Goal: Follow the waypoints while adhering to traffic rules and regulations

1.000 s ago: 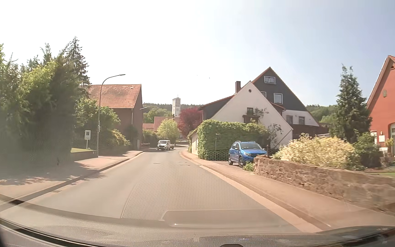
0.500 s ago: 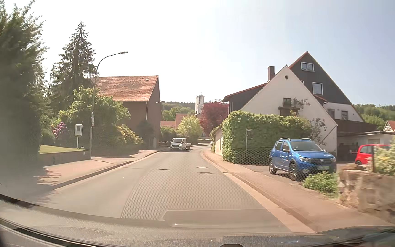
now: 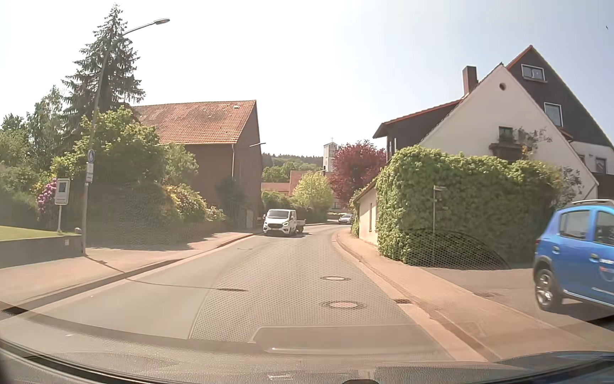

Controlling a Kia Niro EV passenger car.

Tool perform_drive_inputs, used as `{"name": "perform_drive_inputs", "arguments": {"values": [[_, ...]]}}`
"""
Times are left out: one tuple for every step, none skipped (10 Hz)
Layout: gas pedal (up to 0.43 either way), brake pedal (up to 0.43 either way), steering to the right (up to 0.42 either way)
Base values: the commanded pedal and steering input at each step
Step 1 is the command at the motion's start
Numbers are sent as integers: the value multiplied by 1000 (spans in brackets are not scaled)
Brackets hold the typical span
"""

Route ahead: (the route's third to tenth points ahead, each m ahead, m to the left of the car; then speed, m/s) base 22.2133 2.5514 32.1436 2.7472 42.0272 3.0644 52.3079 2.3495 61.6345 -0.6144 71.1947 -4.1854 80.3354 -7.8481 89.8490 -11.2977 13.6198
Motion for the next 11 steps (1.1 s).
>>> {"name": "perform_drive_inputs", "arguments": {"values": [[248, 0, -18], [240, 0, -17], [228, 0, -17], [228, 0, -17], [228, 0, -16], [220, 0, -15], [209, 0, -11], [209, 0, -9], [209, 0, -8], [209, 0, -7], [209, 0, -6]]}}
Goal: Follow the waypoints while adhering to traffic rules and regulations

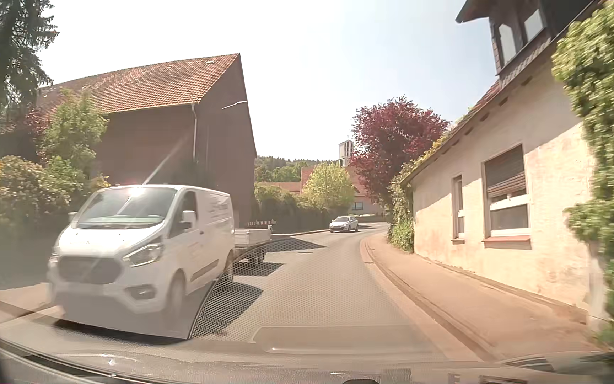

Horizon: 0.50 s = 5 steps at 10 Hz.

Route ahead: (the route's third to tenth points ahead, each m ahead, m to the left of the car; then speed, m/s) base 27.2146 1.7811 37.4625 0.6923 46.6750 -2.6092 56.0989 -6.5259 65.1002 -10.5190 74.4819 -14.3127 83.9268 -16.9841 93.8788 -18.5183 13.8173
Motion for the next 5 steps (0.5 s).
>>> {"name": "perform_drive_inputs", "arguments": {"values": [[209, 0, -5], [209, 0, -3], [209, 0, -2], [209, 0, -1], [209, 0, 2]]}}
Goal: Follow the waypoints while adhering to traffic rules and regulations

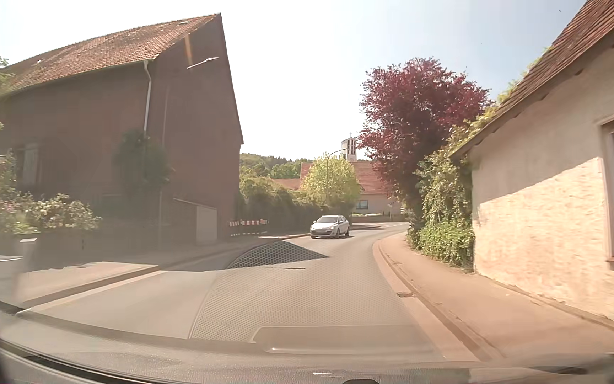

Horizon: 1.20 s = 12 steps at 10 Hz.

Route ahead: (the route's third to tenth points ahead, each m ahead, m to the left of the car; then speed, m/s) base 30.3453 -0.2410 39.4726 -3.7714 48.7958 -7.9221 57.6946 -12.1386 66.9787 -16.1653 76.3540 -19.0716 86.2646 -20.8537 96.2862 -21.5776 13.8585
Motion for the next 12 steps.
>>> {"name": "perform_drive_inputs", "arguments": {"values": [[209, 0, 7], [209, 0, 13], [209, 0, 16], [209, 0, 19], [209, 0, 25], [197, 0, 27], [197, 0, 29], [197, 0, 29], [197, 0, 32], [197, 0, 36], [197, 0, 43], [197, 0, 47]]}}
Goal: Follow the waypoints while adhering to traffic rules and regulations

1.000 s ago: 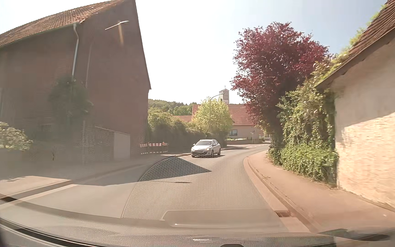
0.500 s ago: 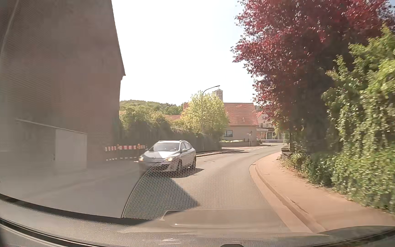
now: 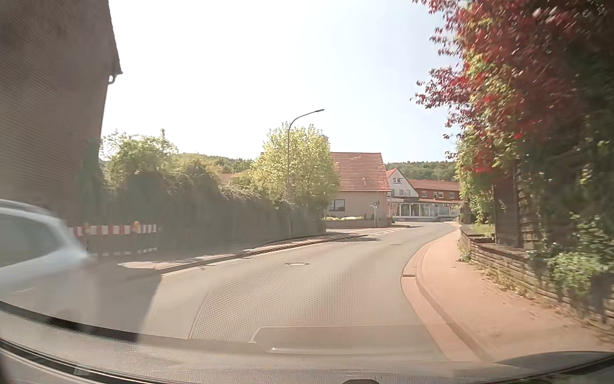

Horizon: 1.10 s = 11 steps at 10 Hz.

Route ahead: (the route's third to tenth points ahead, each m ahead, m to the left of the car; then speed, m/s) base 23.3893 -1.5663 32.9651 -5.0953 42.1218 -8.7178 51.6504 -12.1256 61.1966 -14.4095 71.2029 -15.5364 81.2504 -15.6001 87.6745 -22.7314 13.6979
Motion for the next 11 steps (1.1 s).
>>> {"name": "perform_drive_inputs", "arguments": {"values": [[197, 0, 50], [197, 0, 55], [197, 0, 64], [197, 0, 72], [197, 0, 77], [197, 0, 78], [209, 0, 77], [209, 0, 77], [220, 0, 77], [220, 0, 74], [228, 0, 72]]}}
